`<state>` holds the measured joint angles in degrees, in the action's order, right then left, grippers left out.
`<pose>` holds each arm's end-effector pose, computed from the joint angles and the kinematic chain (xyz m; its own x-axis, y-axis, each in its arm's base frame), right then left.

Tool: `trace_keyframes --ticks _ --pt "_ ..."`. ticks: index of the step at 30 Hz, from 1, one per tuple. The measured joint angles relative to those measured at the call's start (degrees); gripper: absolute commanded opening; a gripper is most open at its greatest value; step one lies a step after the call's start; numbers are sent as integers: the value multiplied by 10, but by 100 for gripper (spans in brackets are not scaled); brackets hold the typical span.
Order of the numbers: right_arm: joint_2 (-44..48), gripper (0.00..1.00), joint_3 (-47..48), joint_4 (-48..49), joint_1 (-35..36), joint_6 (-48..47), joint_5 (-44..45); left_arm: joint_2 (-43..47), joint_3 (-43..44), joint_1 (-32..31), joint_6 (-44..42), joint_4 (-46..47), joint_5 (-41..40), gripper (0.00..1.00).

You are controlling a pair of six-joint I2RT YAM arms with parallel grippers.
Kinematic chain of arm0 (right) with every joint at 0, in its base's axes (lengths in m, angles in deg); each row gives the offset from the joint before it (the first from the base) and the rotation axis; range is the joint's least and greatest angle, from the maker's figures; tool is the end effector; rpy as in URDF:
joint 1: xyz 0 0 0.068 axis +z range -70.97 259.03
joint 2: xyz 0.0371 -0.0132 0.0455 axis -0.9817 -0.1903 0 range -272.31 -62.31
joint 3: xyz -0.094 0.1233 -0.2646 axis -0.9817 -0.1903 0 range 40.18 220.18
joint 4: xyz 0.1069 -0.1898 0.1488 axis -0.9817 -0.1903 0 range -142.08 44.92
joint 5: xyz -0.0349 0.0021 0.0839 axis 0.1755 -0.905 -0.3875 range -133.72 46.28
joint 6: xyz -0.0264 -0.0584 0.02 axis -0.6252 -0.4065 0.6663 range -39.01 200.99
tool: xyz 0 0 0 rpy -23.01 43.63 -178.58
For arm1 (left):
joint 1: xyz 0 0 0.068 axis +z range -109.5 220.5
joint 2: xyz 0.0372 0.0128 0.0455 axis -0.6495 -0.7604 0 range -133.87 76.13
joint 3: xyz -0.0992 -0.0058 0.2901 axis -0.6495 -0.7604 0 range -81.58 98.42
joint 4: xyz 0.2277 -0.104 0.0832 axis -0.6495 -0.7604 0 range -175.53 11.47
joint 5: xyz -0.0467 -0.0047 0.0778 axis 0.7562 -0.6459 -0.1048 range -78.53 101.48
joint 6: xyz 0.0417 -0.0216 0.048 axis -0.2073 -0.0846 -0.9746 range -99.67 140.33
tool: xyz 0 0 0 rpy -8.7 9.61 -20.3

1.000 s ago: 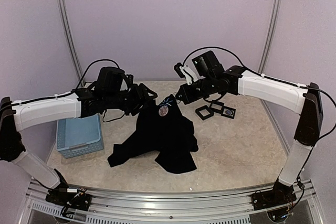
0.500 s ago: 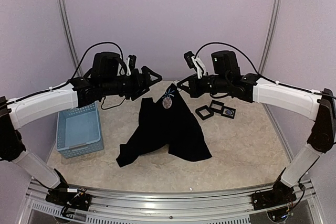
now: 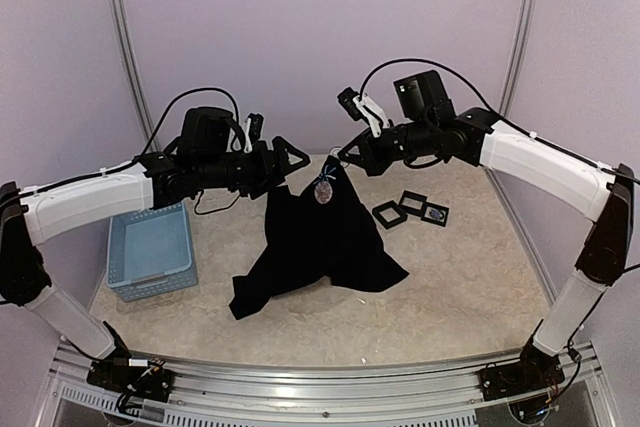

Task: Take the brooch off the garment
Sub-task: Place the brooch on the crumpled clothing.

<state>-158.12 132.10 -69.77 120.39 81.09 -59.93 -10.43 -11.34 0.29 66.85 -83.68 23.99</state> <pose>0.2989 0.2832 0.3939 -0.3607 -0.3152 -0.8778 -0.8179 0.5593 0.1352 0.2780 -0.2503 0.3535 -0.7613 -0.2840 -0.5829 0.3369 0.5948 -0.7299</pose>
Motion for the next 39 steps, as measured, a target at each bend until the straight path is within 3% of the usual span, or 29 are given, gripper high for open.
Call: trace_keyframes --ticks 9,16,17,19,24,31,39 --pt "-82 0 78 -256 44 -69 91 20 -60 0 -19 -5 -6 88" --pt "-176 1 123 -354 89 -74 129 31 -92 -1 -27 -8 -10 89" --pt "-188 5 131 -360 92 -72 132 32 -96 -1 -29 -9 -12 89" --pt "-203 23 142 -368 97 -65 138 35 -105 -3 -32 -10 -17 89" --pt "-191 46 155 -361 95 -39 162 47 -118 -15 -46 -4 -39 89" --pt "-80 54 87 -287 56 23 166 39 -88 -40 -117 2 -31 88" --pt "40 53 -72 -172 -66 108 115 -119 150 -99 -273 -116 0 79"
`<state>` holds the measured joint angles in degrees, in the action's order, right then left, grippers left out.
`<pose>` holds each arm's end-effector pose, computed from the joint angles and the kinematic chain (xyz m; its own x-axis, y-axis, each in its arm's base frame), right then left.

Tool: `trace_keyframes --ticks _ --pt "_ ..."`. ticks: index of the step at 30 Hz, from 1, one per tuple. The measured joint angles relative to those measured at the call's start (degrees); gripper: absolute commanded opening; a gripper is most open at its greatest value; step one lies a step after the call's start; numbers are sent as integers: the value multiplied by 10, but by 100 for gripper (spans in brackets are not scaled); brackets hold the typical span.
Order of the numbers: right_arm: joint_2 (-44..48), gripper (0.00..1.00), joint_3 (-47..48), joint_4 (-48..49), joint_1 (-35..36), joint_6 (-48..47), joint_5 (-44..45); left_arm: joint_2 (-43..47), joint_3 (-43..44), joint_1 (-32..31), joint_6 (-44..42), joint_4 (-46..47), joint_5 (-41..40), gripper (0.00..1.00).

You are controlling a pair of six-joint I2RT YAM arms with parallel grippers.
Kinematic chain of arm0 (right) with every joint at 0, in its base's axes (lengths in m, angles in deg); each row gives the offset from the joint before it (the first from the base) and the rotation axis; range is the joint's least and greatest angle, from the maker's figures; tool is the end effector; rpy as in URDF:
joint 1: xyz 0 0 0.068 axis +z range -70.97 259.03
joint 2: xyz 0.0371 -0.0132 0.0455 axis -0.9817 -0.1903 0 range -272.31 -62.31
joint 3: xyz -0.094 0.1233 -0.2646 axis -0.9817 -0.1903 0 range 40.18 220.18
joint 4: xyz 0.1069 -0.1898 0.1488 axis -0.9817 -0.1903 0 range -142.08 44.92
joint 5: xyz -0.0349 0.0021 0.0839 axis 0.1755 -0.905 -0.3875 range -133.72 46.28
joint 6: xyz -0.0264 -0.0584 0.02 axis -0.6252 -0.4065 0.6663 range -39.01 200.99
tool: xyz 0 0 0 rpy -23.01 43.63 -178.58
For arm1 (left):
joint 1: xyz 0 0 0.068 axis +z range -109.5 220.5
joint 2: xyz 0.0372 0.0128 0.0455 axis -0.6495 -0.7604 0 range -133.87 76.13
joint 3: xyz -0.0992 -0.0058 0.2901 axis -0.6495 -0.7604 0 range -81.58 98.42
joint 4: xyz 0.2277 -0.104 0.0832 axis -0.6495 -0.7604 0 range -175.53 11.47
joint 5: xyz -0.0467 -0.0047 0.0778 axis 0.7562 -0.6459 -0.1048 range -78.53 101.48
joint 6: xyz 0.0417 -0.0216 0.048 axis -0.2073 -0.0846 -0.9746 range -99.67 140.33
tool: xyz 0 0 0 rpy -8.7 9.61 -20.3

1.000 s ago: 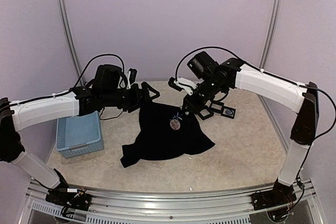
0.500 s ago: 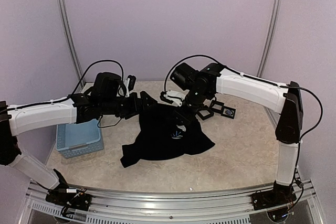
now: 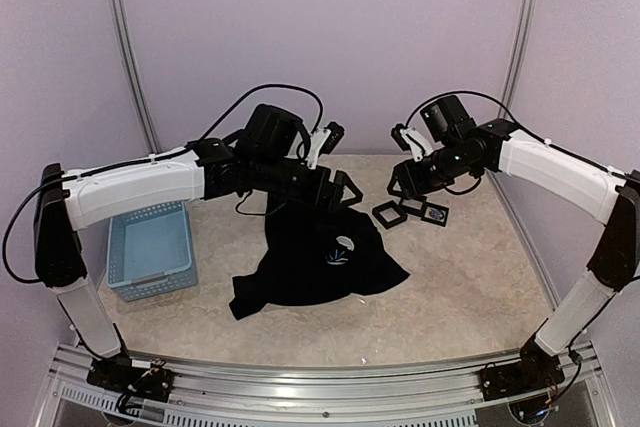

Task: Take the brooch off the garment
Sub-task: Place the brooch on the crumpled clothing, then pick up the brooch from the crumpled clothing.

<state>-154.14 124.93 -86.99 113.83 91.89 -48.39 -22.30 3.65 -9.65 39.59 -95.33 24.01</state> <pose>0.2982 0.2126 0.3451 -0.7245 -0.2739 -0.6326 -0.4844 0.8552 0.1845 0.2651 -0.3359 0.3478 -0.5893 0.2036 -0.7818 0.7155 0.5809 -0.3881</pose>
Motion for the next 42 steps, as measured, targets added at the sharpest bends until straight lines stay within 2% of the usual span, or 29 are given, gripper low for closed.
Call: trace_keyframes --ticks 7,10,15,18,29,42 --pt "6 52 -42 49 -25 41 -39 -110 115 -39 -93 -124 7 67" --pt "6 52 -42 63 -27 51 -52 -139 134 -50 -120 -167 0 65" --pt "7 52 -42 78 -28 57 -66 -167 155 -56 -149 -224 -25 54" --pt "7 52 -43 81 -28 61 -71 -174 165 -56 -159 -251 -42 51" --pt "7 51 -51 89 -28 68 -79 -175 171 -70 -189 -293 -109 40" --pt "7 50 -55 93 -30 70 -85 -177 183 -91 -215 -293 -173 9"
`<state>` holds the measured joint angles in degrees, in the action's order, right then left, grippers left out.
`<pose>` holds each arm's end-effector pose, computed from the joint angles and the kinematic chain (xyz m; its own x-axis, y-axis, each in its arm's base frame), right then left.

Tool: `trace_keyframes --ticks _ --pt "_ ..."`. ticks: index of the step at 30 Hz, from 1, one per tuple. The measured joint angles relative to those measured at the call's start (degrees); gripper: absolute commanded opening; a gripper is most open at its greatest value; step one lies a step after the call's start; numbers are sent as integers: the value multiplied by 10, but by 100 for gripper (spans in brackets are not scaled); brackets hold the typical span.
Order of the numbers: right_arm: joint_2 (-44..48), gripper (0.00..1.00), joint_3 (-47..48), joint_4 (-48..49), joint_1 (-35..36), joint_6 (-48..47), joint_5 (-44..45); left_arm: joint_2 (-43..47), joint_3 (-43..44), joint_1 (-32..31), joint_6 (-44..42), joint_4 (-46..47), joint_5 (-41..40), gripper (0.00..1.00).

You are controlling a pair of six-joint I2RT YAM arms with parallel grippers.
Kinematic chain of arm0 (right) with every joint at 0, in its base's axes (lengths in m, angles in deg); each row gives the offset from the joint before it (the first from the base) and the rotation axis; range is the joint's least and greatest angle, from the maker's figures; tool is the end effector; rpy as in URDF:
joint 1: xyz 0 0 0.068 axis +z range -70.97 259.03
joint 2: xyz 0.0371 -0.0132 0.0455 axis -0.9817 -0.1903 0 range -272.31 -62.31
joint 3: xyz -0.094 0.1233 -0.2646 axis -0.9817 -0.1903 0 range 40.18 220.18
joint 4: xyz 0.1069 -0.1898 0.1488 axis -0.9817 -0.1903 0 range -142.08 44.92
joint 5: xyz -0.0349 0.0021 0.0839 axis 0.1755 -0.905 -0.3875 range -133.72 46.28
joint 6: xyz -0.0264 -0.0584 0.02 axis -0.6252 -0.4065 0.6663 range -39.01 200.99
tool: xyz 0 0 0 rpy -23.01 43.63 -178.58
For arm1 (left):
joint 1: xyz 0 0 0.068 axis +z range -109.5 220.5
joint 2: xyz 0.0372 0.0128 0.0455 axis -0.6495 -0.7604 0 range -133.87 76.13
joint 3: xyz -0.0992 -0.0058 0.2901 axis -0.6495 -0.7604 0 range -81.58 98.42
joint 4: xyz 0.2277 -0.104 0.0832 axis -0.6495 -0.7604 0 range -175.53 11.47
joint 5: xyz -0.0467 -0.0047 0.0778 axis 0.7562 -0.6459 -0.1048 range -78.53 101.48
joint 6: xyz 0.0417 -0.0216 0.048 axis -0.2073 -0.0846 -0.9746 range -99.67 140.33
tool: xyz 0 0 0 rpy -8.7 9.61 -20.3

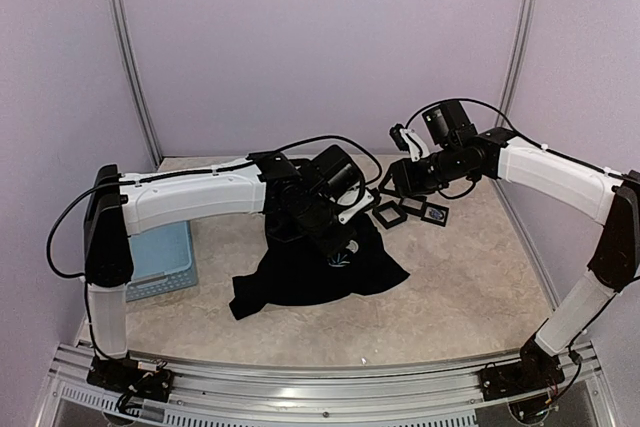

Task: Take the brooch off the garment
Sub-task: Pick up the brooch from the crumpled clothing.

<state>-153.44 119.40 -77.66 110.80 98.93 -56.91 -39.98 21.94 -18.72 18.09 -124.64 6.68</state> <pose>0.3086 0.2055 0.3316 -0.7675 -0.1225 -0.6293 -0.4358 0.8196 0.3720 0.2455 -0.4035 0.2776 -0.4043 0.7549 -0.5165 0.8504 0.5181 0.0917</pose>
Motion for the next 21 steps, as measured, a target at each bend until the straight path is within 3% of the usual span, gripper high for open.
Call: trace_keyframes --ticks 4,13,21 --pt "0 50 0 0 0 0 0 0 0 -8 -6 0 -13 0" --pt "16 51 0 14 -2 11 -9 23 -59 -12 42 43 -46 0" --pt "68 51 -39 128 -24 50 -94 164 -193 18 166 185 -42 0"
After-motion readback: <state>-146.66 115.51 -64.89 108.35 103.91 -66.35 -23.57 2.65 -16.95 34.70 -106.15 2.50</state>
